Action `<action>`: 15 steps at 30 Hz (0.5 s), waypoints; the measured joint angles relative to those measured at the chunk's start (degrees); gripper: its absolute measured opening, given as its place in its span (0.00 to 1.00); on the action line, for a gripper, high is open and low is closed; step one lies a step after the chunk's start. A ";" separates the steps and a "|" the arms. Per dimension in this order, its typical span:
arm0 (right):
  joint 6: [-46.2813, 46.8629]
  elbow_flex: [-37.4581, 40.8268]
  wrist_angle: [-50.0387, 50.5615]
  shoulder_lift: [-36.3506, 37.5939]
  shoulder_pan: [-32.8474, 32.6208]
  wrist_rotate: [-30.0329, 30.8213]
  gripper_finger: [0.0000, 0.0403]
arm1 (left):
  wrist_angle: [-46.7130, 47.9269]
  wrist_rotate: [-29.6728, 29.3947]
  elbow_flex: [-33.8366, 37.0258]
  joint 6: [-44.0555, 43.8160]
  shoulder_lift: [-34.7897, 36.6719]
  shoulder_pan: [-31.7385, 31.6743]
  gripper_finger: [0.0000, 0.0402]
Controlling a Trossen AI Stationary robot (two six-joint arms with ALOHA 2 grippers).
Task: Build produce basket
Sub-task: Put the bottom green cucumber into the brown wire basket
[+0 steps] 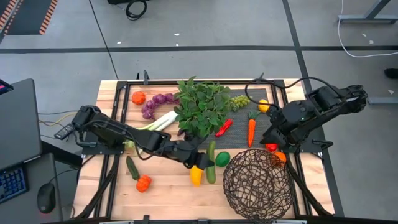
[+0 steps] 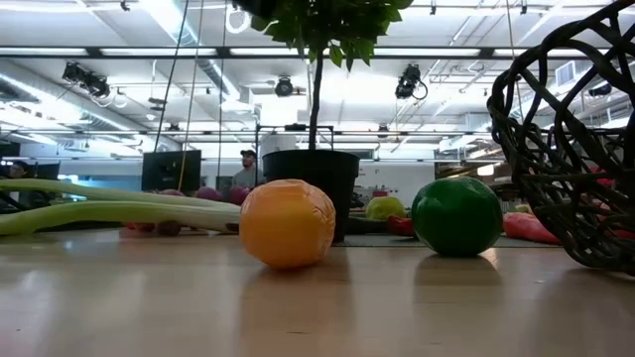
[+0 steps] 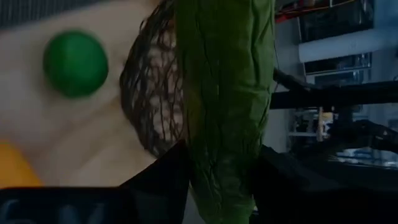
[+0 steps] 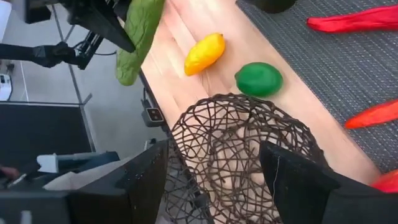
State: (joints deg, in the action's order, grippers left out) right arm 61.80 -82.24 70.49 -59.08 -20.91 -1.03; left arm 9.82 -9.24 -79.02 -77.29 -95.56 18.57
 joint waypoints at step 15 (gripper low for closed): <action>6.57 0.00 -32.69 -7.55 -0.83 11.34 0.63 | -15.37 5.29 -7.08 7.97 -1.67 -5.72 0.36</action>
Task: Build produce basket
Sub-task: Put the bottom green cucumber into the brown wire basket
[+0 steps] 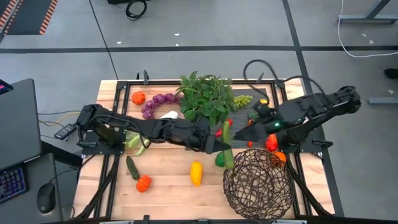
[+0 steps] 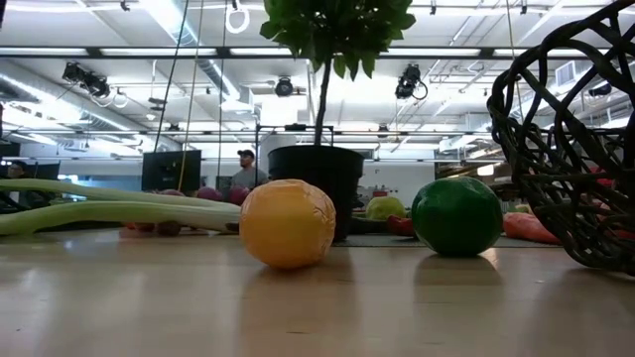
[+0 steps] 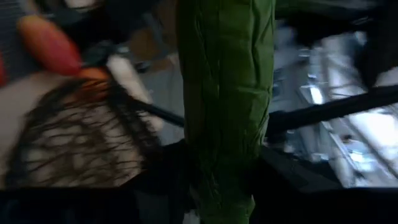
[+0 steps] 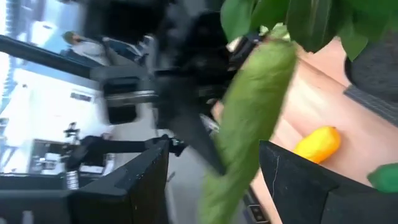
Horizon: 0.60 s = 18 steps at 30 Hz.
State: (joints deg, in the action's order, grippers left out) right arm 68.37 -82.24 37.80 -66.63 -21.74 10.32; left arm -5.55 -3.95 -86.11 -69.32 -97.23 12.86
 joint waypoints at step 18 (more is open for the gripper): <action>-0.98 0.04 -7.13 -9.10 0.55 -1.76 0.62 | -0.02 8.99 -0.02 1.21 0.09 0.14 0.37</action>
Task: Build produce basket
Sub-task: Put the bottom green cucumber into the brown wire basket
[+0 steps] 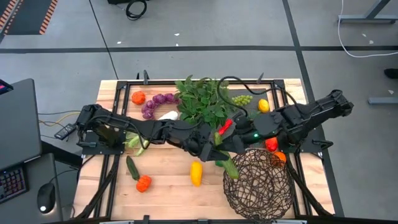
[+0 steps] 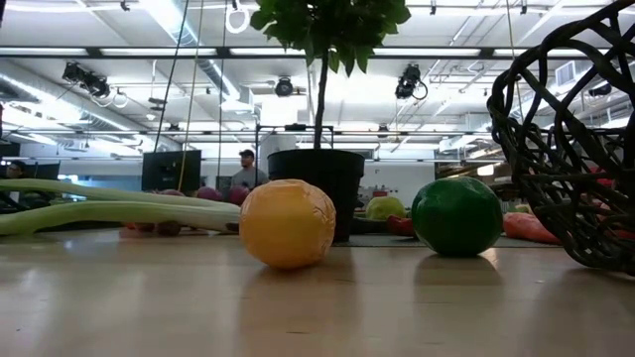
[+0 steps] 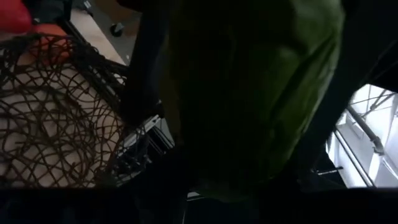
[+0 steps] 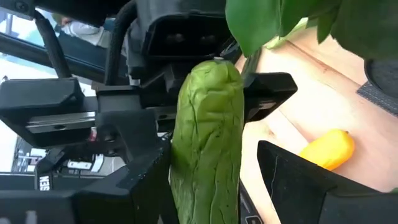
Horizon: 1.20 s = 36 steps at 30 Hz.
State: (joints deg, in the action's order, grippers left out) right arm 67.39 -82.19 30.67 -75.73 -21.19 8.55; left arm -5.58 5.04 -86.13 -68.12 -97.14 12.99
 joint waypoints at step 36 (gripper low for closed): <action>-5.89 -0.04 25.64 2.75 -1.93 -19.16 0.18 | 5.38 35.95 0.07 4.27 0.07 -1.88 0.52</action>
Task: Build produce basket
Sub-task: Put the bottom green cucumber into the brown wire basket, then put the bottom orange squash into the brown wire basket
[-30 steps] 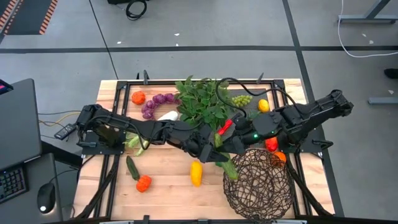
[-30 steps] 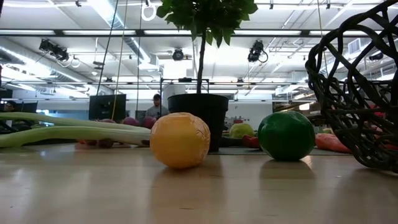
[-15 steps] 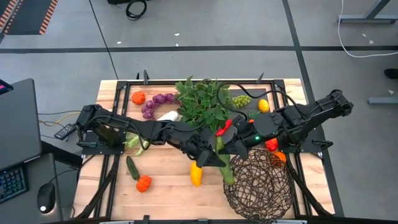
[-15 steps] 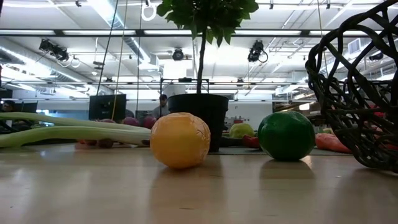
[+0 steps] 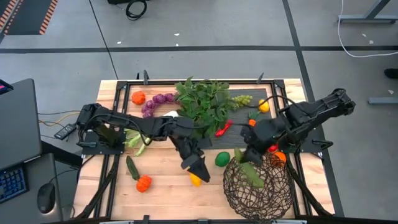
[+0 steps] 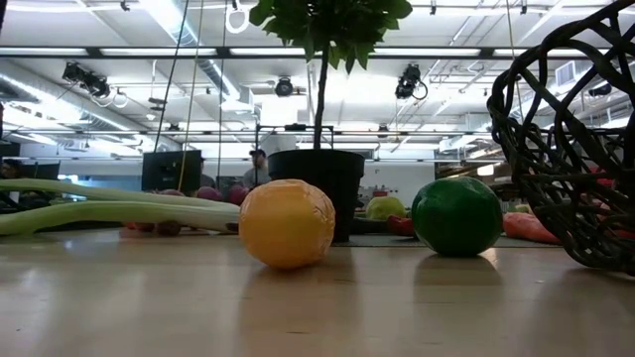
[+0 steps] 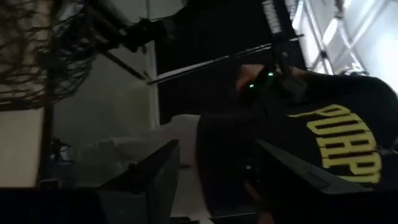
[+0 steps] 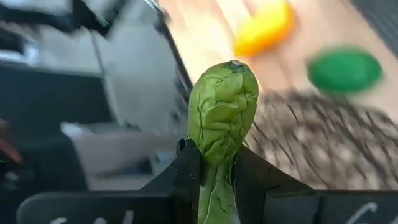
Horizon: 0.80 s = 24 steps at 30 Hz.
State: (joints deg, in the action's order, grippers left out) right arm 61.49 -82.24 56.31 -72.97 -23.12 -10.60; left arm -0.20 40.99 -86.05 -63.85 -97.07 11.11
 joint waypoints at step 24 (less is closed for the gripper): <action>18.44 0.02 19.29 -2.36 -14.66 13.47 0.58 | 46.07 -27.28 0.01 15.92 -0.01 4.04 0.48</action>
State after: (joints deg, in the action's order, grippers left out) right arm 79.93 -82.21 75.60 -75.33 -37.78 2.87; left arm 45.86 13.72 -86.04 -47.93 -97.08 15.15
